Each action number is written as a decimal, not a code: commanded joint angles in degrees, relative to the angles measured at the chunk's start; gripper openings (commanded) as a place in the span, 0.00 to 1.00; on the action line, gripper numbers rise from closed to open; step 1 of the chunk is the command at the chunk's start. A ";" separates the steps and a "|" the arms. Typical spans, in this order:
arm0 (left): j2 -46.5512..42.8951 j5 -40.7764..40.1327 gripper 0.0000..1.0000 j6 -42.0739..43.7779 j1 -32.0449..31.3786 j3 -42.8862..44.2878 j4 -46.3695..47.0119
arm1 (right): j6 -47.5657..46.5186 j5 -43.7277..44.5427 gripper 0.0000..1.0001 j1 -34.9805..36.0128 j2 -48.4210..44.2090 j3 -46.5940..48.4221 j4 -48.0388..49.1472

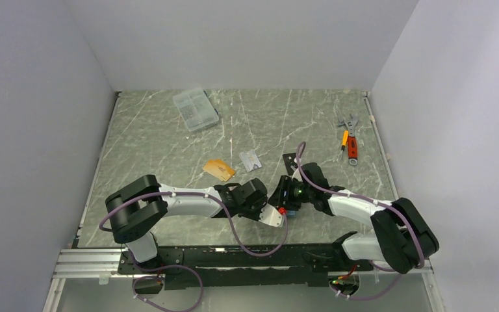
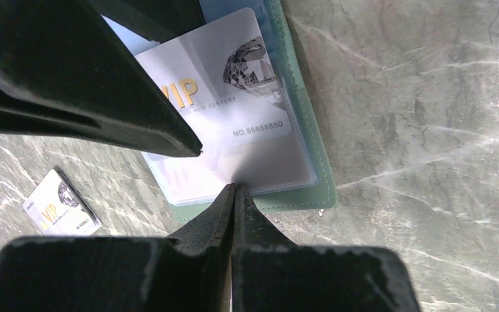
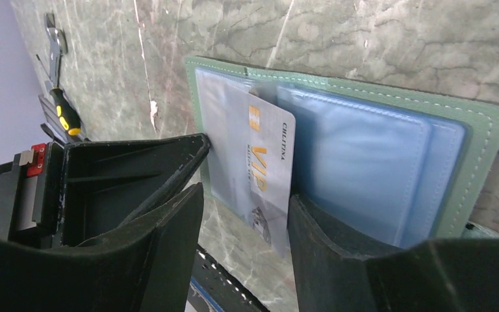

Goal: Put the credit cards into the card holder
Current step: Insert the credit card into the card holder.

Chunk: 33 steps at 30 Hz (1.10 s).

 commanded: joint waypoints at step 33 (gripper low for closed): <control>0.12 2.30 0.04 -5.46 2.81 4.44 -10.92 | 1.50 7.88 0.13 4.93 1.01 0.54 -5.04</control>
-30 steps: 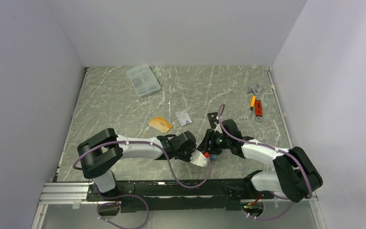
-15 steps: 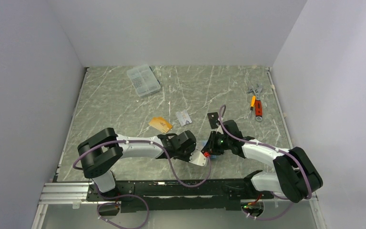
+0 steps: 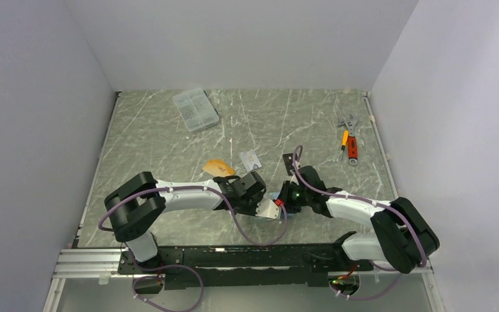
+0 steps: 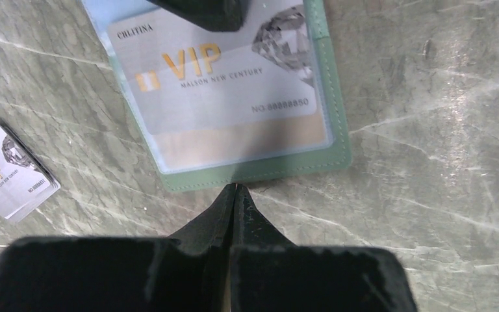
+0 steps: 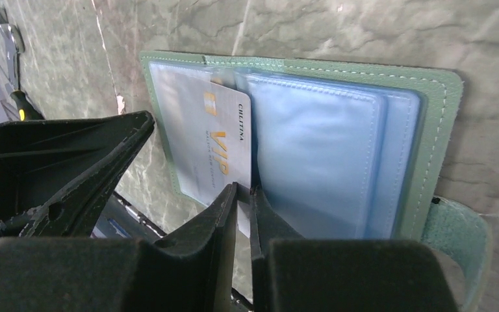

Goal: Put the credit cards into the card holder
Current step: Insert the credit card into the card holder.

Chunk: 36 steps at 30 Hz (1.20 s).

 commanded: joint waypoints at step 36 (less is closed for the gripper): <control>-0.34 -0.44 0.03 -0.09 -0.01 -2.44 1.89 | 4.64 3.38 0.02 5.28 5.27 5.56 2.54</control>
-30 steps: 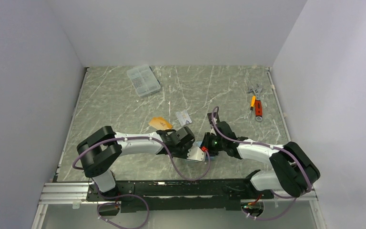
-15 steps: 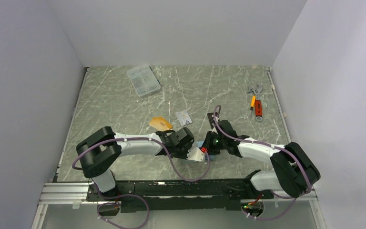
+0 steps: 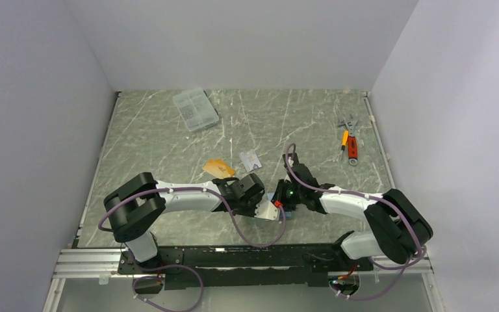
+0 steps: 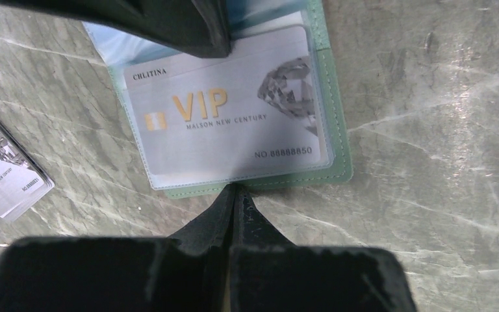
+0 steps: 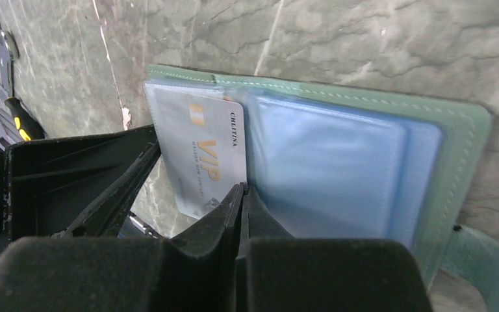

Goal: Put the credit cards into the card holder
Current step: Insert the credit card into the card holder.

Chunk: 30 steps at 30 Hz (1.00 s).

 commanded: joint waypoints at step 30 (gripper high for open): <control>-1.17 -0.29 0.03 0.62 0.95 -0.98 0.04 | 1.19 2.23 0.00 2.11 3.40 5.44 2.45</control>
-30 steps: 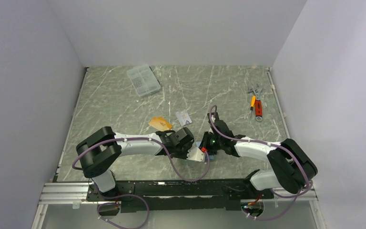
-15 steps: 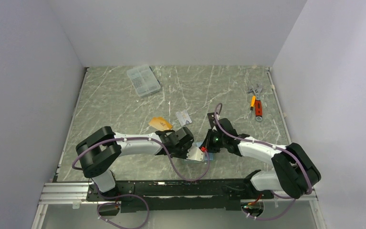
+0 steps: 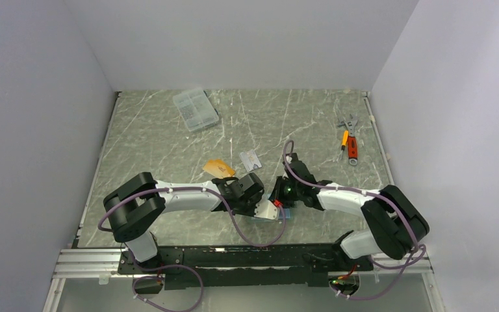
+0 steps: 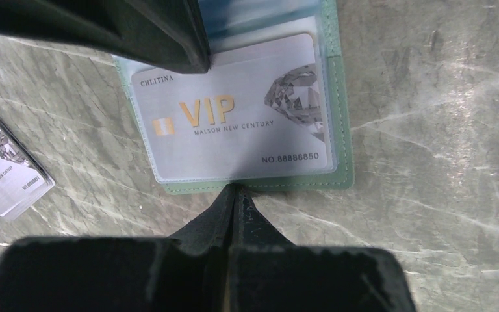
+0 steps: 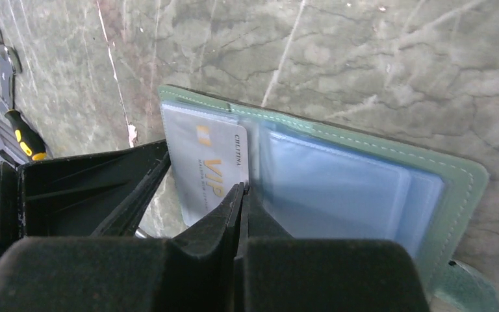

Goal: Put the credit cards into the card holder
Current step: Insert the credit card into the card holder.

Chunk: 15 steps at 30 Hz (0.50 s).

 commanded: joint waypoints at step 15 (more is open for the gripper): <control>-2.30 -0.79 0.03 0.78 1.11 -2.32 0.11 | -0.86 2.74 0.00 0.46 -3.50 1.57 -3.47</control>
